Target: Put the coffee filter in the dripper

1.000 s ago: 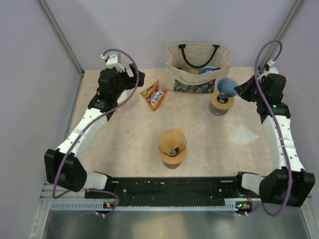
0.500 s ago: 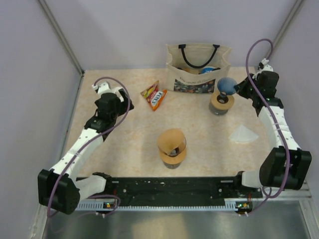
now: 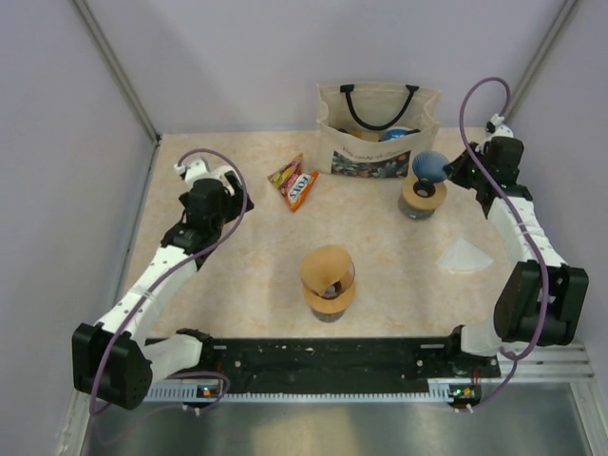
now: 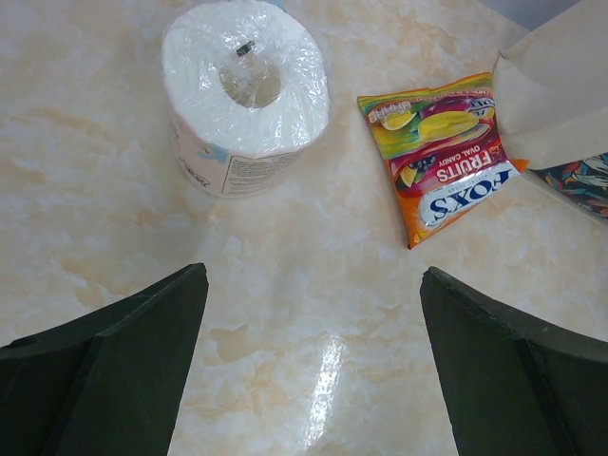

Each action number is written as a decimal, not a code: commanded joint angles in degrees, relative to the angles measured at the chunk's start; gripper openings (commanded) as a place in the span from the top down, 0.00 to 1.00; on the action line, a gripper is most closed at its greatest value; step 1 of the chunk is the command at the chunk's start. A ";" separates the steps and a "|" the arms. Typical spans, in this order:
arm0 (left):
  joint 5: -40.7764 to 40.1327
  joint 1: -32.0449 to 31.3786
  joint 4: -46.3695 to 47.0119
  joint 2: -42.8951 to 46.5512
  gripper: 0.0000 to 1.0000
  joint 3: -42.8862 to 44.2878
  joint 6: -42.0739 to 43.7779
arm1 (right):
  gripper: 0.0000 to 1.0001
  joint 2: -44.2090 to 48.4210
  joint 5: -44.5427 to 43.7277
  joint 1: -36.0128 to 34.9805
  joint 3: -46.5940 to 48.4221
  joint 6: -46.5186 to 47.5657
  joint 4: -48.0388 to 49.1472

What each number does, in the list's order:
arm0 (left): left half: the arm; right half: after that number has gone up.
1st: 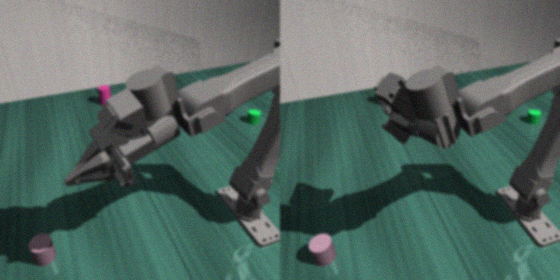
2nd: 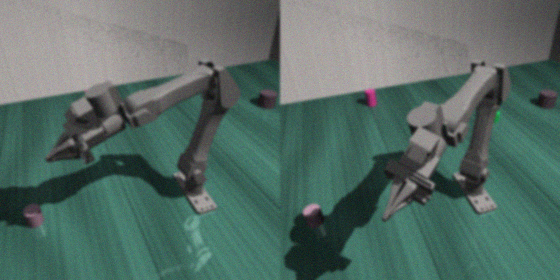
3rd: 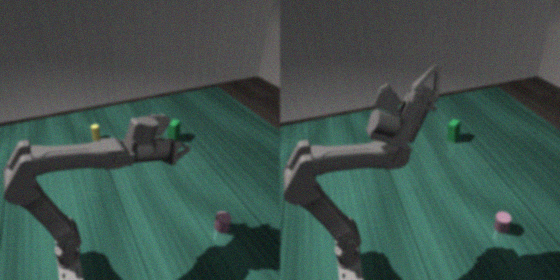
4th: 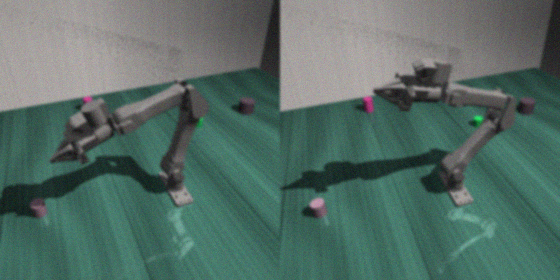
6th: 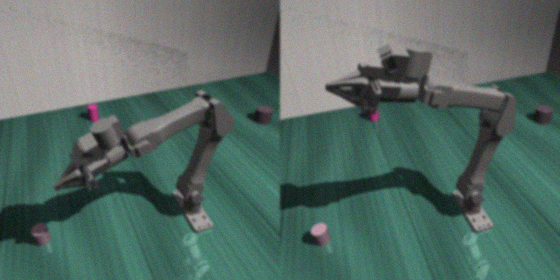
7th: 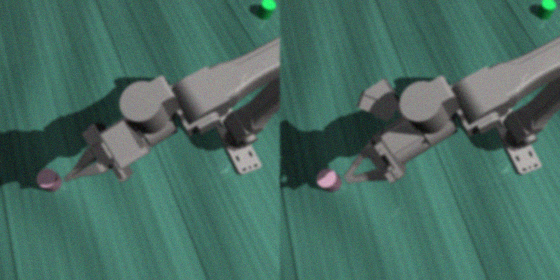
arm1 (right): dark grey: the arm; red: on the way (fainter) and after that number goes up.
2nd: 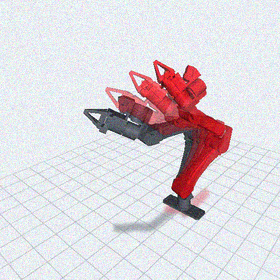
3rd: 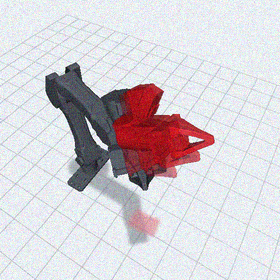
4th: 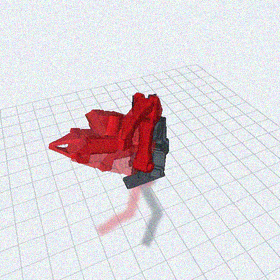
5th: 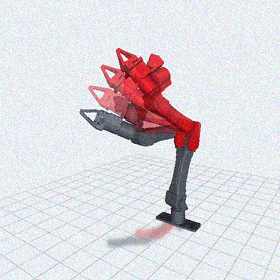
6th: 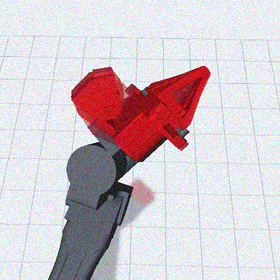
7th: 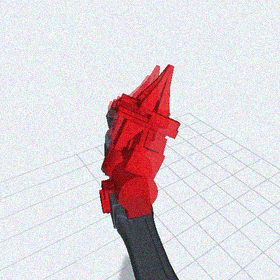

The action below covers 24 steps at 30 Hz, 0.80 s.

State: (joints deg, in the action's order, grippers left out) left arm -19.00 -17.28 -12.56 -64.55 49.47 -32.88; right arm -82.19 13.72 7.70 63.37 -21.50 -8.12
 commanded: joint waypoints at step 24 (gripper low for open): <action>-1.12 -0.04 3.06 3.56 0.01 -2.19 0.98 | 1.00 -0.34 -0.88 0.38 -4.49 1.72 4.34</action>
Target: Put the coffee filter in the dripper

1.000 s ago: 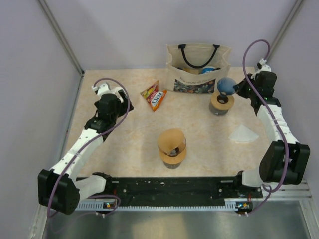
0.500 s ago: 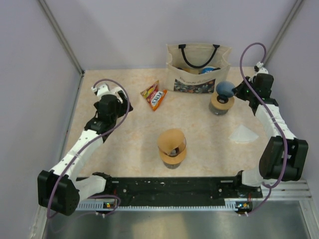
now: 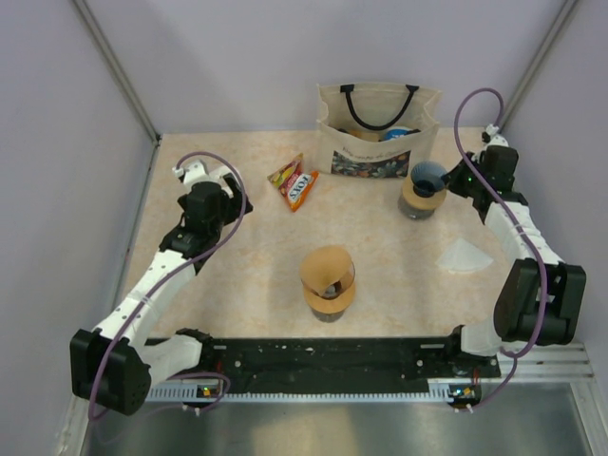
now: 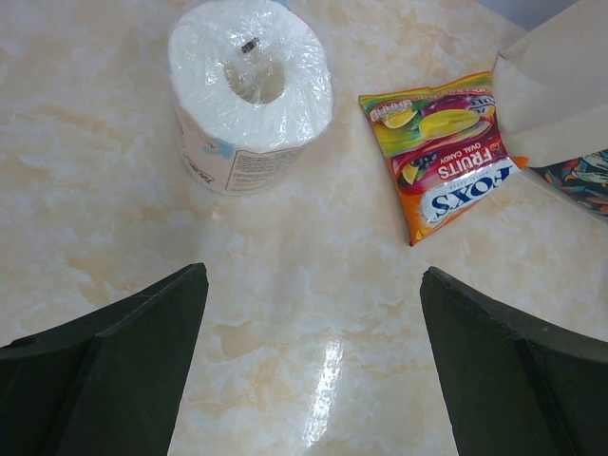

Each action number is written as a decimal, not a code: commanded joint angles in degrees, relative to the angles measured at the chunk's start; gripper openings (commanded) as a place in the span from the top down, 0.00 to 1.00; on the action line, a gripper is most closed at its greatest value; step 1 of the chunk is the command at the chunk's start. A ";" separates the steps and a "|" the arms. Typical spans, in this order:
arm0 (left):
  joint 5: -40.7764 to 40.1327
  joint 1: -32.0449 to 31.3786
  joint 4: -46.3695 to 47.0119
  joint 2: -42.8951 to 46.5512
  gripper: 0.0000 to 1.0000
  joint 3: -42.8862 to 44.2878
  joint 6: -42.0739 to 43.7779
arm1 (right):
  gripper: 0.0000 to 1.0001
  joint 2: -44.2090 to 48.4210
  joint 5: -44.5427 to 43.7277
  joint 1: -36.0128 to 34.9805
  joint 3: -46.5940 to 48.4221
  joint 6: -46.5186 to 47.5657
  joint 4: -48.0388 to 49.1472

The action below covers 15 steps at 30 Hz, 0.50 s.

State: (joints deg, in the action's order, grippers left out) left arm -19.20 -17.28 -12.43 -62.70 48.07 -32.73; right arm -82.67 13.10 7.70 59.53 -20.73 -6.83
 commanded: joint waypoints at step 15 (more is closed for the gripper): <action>-0.75 -0.04 3.11 1.70 0.01 -1.05 1.18 | 1.00 -1.17 -3.52 0.29 -2.57 1.74 1.12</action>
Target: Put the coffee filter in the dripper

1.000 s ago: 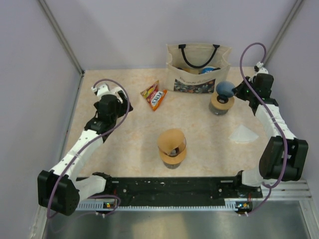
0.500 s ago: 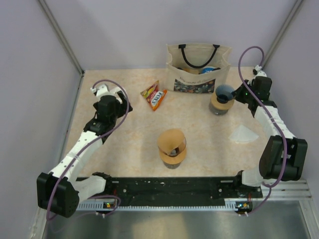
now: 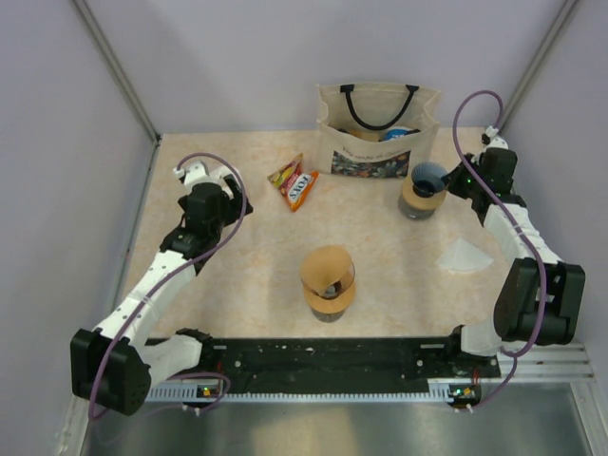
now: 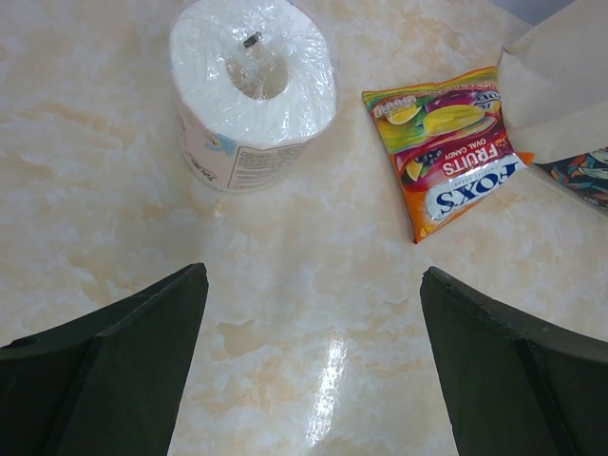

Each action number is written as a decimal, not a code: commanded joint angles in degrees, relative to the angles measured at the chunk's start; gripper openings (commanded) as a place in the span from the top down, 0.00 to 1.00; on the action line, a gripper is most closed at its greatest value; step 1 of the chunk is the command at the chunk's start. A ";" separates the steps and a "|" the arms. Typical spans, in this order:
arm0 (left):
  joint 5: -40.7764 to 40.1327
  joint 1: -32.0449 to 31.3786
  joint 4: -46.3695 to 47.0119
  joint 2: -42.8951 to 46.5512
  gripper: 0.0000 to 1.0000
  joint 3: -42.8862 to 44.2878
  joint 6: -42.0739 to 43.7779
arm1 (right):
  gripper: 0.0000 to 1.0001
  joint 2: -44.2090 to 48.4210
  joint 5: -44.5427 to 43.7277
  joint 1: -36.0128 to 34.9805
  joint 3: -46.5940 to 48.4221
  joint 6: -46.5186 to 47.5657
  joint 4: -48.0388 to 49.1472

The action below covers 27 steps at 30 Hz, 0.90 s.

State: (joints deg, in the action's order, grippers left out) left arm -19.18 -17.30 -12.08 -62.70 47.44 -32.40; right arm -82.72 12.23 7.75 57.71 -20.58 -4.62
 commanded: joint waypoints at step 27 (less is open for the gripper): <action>-1.21 -0.01 3.38 4.33 0.01 -1.74 2.17 | 1.00 -3.85 -2.91 -2.91 3.19 0.19 -6.27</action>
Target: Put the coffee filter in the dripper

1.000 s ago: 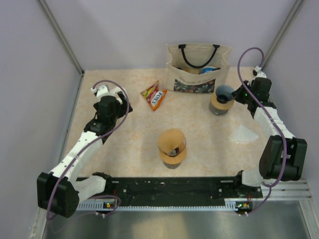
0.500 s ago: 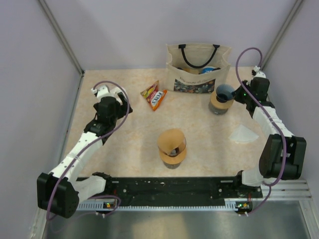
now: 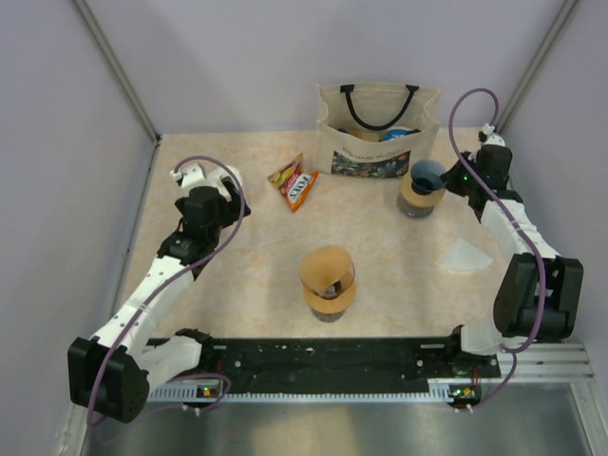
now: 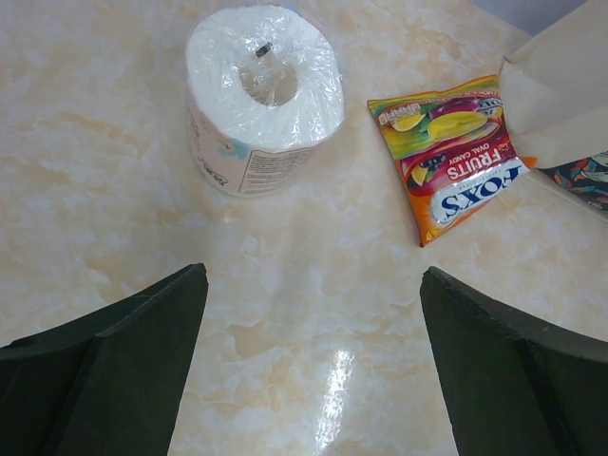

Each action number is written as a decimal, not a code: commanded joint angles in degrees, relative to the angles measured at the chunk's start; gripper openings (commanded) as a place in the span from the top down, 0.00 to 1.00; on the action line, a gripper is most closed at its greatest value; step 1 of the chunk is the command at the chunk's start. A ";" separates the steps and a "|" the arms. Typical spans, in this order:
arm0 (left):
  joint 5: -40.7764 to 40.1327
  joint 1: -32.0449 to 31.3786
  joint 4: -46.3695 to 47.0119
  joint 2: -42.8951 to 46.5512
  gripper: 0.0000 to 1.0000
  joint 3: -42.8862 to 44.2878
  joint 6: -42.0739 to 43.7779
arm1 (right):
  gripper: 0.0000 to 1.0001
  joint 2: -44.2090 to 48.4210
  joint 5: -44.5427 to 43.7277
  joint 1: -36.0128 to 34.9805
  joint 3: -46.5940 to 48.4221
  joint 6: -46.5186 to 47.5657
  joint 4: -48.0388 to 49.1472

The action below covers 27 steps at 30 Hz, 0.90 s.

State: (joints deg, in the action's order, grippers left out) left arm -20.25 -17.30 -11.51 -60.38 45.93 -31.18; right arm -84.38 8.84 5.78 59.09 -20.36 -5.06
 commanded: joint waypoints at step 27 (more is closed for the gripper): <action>3.38 0.07 3.51 4.83 0.01 -1.28 1.82 | 0.61 -2.02 0.12 -1.04 8.93 -5.31 -8.91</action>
State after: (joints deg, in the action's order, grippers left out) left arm -17.34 -17.30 -10.85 -56.86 45.04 -30.04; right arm -86.78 9.21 5.34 64.40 -25.34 -13.56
